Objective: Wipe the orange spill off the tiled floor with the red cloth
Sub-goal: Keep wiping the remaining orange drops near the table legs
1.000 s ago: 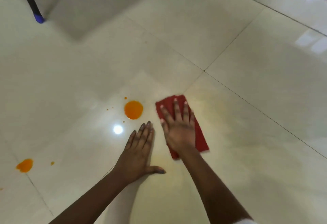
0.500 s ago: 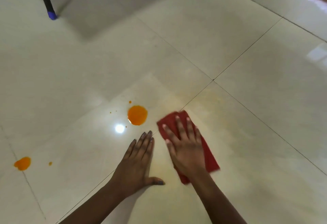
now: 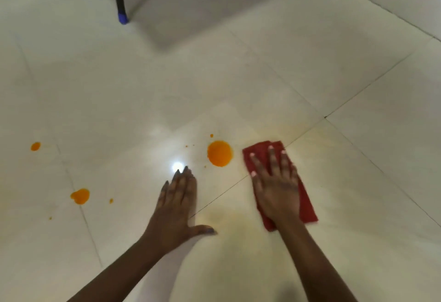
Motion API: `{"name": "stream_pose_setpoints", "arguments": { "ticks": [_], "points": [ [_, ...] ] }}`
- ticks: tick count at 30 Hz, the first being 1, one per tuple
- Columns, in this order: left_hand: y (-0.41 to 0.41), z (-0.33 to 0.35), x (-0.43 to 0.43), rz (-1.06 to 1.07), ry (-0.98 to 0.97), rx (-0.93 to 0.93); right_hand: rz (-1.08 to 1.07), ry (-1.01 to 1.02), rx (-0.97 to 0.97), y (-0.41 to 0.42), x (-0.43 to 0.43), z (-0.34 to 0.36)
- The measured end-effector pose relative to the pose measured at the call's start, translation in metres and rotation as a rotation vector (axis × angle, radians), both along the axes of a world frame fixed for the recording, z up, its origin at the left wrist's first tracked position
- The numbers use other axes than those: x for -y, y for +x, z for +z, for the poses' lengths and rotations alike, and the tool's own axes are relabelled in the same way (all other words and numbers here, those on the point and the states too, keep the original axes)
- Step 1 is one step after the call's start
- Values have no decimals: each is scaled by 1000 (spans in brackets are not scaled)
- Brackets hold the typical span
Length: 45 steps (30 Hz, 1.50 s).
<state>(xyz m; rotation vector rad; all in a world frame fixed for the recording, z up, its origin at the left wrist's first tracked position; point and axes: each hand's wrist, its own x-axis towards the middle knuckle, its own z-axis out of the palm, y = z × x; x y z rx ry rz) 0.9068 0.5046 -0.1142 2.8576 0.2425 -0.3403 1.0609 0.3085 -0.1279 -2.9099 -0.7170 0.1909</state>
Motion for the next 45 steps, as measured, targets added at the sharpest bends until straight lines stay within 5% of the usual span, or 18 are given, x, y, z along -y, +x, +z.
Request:
{"name": "stream_pose_setpoints", "arguments": {
  "ticks": [4, 9, 13, 16, 19, 23, 27, 31, 36, 39, 45],
  "points": [
    [-17, -1, -24, 105, -1, -81, -176, -23, -66, 47, -64, 4],
    [-19, 1, -32, 150, -20, -100, 260, 30, -54, -40, -118, 5],
    [-21, -5, -40, 185, -27, -104, 85, -7, 27, -21, -62, 3],
    [-20, -6, -37, 179, -4, -132, -74, -79, -40, 34, -109, 6],
    [-20, -5, -41, 179, -17, -131, 114, -71, -91, 8, -164, 5],
    [-23, -2, -44, 191, -101, -123, 312, -76, -72, -63, -115, 10],
    [-21, 3, -42, 185, -99, -95, 17, -103, -47, -13, -44, 13],
    [-20, -4, -42, 183, -53, -112, -215, -120, -63, 89, -71, 8],
    [-20, -4, -41, 181, -42, -108, 163, -43, -24, 42, -166, 2],
    [-20, -1, -42, 187, -34, -109, 393, -13, -19, -32, -138, 5],
    [-21, -7, -42, 182, -15, -124, 92, -83, 7, 60, -74, 8]
  ]
}}
